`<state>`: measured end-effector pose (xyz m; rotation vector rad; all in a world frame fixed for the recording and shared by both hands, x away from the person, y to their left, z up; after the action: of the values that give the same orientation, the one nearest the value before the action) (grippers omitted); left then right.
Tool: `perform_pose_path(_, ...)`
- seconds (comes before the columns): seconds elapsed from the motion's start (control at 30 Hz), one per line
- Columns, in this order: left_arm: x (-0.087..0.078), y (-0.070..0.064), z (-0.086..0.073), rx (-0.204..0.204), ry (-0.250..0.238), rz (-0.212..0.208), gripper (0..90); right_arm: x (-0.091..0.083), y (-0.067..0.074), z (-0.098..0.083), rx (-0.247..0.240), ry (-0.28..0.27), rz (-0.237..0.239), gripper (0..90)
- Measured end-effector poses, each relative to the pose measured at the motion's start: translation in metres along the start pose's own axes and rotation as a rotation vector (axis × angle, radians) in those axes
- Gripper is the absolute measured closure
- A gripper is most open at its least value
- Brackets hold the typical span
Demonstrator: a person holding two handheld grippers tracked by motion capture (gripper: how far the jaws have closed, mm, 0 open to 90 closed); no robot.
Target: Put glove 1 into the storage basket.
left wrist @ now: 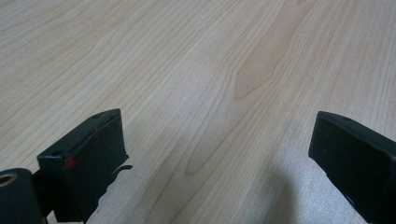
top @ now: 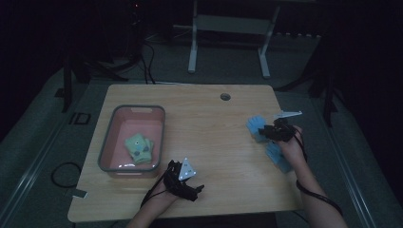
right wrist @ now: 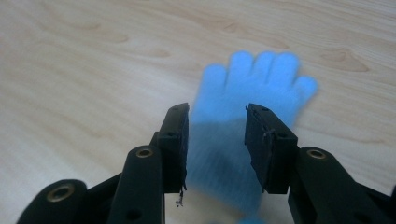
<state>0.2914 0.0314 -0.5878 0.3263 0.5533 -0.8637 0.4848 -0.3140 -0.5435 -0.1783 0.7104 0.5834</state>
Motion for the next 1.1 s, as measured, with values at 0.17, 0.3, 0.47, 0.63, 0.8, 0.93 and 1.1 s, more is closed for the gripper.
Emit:
perform_pose_path(0.17,0.001,0.001,-0.002,-0.011,0.002,-0.007,4.2,0.013,-0.006,0.006,-0.016,0.015,-0.045,59.4)
perform_pose_path(0.3,0.001,0.001,-0.001,-0.009,0.001,-0.015,4.2,0.021,-0.010,0.006,-0.005,0.029,-0.056,58.6)
perform_pose_path(0.47,0.000,0.000,-0.002,-0.016,-0.004,-0.028,4.2,0.033,-0.014,0.000,0.008,0.046,-0.065,56.3)
perform_pose_path(0.63,-0.001,0.001,-0.003,-0.013,-0.006,-0.026,4.2,0.039,-0.011,-0.004,-0.033,0.060,-0.092,61.2)
perform_pose_path(0.8,-0.001,0.002,-0.004,-0.016,-0.004,-0.026,4.2,0.040,-0.006,-0.005,-0.015,0.059,-0.099,76.3)
perform_pose_path(0.93,0.000,0.002,-0.004,-0.016,-0.004,-0.027,4.2,0.041,-0.002,-0.004,-0.021,0.069,-0.118,80.2)
perform_pose_path(1.1,0.000,0.002,-0.004,-0.015,-0.003,-0.026,4.2,0.039,-0.001,-0.002,0.016,0.075,-0.122,83.3)
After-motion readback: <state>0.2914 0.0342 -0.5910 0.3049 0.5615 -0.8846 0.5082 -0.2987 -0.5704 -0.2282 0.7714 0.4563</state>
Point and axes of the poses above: each handheld gripper's, and its own axes: x roughly forward along the jaws, z roughly out of its top, y roughly to its left, the point moved 4 cm from there along x, roughly forward along the jaws, and after that the axes turned 4 degrees about -y, right-handed, at the moved point
